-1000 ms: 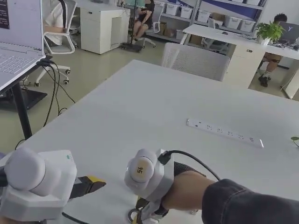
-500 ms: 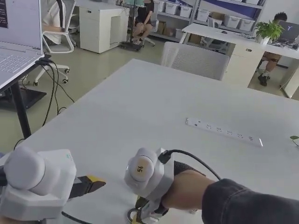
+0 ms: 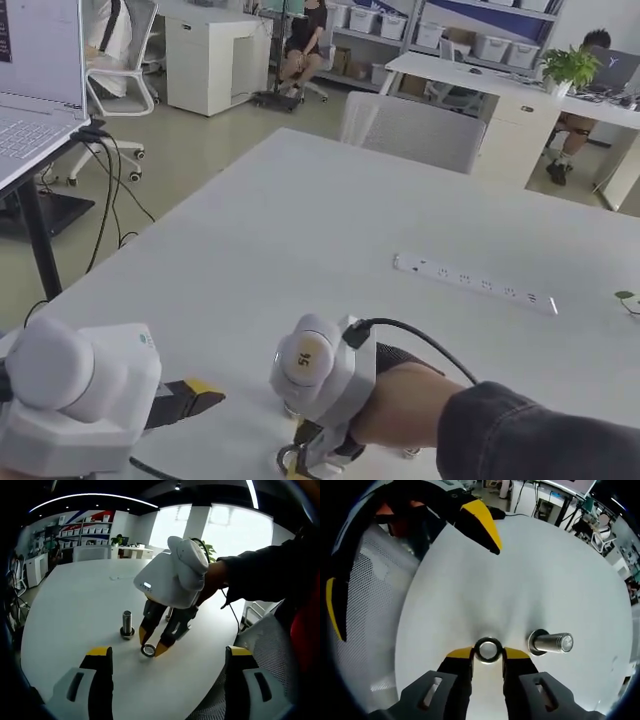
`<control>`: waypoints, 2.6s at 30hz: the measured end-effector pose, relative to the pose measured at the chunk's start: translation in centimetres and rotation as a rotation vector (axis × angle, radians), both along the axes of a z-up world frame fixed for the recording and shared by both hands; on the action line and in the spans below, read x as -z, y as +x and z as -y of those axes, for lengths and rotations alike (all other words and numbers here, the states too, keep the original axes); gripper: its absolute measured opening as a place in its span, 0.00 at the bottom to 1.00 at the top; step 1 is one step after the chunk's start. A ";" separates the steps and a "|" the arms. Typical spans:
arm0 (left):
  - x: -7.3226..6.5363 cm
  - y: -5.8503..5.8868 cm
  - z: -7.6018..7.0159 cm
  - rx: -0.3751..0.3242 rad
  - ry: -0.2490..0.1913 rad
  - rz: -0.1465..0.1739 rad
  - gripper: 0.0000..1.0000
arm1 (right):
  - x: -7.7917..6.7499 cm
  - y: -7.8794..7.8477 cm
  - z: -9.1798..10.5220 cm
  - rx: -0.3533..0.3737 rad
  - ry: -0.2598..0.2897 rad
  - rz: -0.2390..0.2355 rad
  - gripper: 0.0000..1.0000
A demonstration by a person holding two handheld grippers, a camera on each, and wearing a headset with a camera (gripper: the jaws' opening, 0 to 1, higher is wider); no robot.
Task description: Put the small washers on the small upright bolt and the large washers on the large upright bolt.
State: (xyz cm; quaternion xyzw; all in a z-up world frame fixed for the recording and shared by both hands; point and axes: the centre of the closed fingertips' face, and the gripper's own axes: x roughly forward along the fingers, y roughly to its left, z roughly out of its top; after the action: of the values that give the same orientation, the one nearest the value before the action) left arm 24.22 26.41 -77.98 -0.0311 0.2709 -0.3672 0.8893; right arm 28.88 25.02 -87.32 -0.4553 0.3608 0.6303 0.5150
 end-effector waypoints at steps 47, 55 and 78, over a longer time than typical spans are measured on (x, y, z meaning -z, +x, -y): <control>-0.2 0.0 0.5 0.018 -0.008 0.012 0.93 | -8.6 2.9 2.7 0.017 0.029 0.115 0.23; -0.2 0.0 0.4 0.014 -0.011 0.013 0.93 | -9.8 3.9 1.5 -0.006 0.032 0.144 0.23; 0.1 0.1 0.0 0.008 -0.009 0.003 0.93 | -9.7 6.0 -1.6 -0.044 0.033 0.161 0.23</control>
State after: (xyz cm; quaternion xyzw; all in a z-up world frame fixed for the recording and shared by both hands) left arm 24.34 26.38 -78.13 -0.0335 0.2682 -0.3721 0.8880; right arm 34.91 26.66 -77.59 -0.5038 0.2976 0.6085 0.5360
